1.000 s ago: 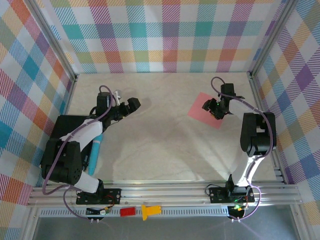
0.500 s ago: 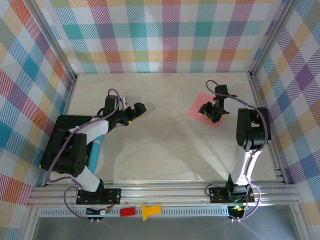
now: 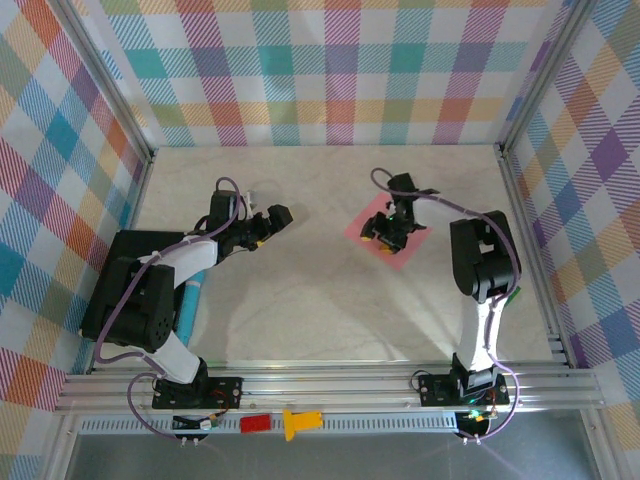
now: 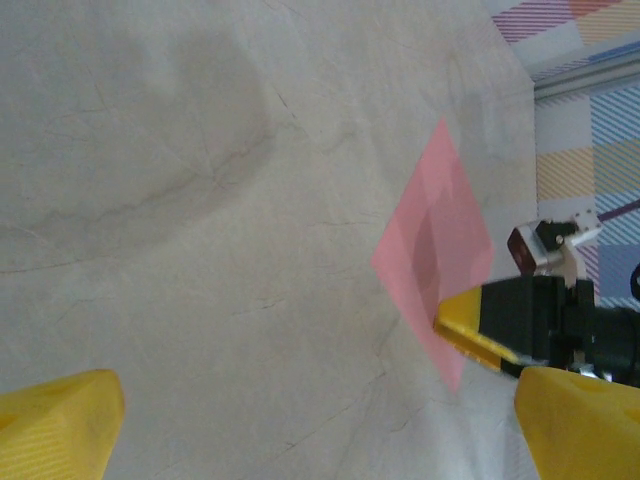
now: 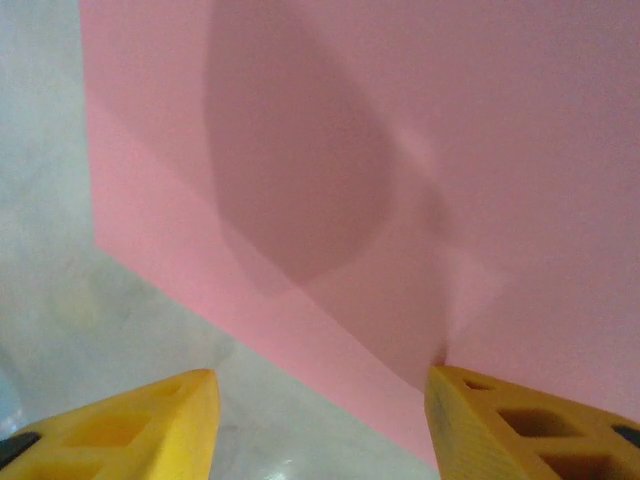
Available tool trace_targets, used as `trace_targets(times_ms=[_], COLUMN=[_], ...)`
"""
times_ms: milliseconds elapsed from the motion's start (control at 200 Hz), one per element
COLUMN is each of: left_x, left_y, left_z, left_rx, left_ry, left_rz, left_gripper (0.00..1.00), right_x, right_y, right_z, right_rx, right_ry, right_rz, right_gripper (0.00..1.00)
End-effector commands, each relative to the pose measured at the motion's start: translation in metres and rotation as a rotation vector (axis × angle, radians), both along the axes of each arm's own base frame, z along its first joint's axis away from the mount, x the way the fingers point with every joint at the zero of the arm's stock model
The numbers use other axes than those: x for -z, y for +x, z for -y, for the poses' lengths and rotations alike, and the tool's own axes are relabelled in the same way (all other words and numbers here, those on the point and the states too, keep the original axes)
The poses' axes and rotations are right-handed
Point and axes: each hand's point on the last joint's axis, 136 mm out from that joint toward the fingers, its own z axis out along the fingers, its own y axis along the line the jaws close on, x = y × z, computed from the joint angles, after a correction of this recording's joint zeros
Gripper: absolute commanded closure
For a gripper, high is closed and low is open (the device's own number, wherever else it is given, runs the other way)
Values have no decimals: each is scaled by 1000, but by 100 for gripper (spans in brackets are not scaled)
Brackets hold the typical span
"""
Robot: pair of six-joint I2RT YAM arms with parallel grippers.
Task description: Fold a paper plane with a square sheet of paper (pick it up from the middle)
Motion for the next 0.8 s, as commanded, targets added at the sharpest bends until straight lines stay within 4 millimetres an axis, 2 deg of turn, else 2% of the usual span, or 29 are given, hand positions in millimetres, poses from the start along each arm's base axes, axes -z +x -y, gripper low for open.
trace_targets(times_ms=[0, 150, 205, 255, 295, 430, 495, 545, 660, 795], left_x=[13, 16, 18, 19, 19, 17, 16, 15, 14, 17], left_y=[-3, -4, -4, -4, -4, -4, -4, -5, -9, -15], left_z=[-1, -3, -4, -5, -5, -4, -3, -1, 4, 12], left_rx=[-11, -21, -26, -31, -34, -37, -33, -29, -15, 19], left_ry=[20, 33, 39, 43, 43, 30, 20, 13, 5, 10], left_rz=[-31, -42, -44, -48, -49, -53, -55, -56, -60, -78], left_gripper=[0, 0, 0, 0, 0, 0, 0, 0, 0, 0], right_x=[23, 35, 35, 27, 17, -45, -60, -58, -41, -30], right_y=[-50, -102, -113, -115, -111, -80, -66, -57, -41, -25], right_z=[-33, -75, -83, -90, -93, -93, -82, -70, -45, -30], right_rx=[-53, -148, -171, -186, -189, -209, -187, -155, -89, -68], right_ry=[7, 17, 16, 38, 55, 55, 7, -37, -92, -152], right_rz=[-128, -173, -169, -144, -113, 132, 223, 245, 185, 172], right_gripper=[43, 44, 44, 44, 44, 41, 39, 38, 39, 39])
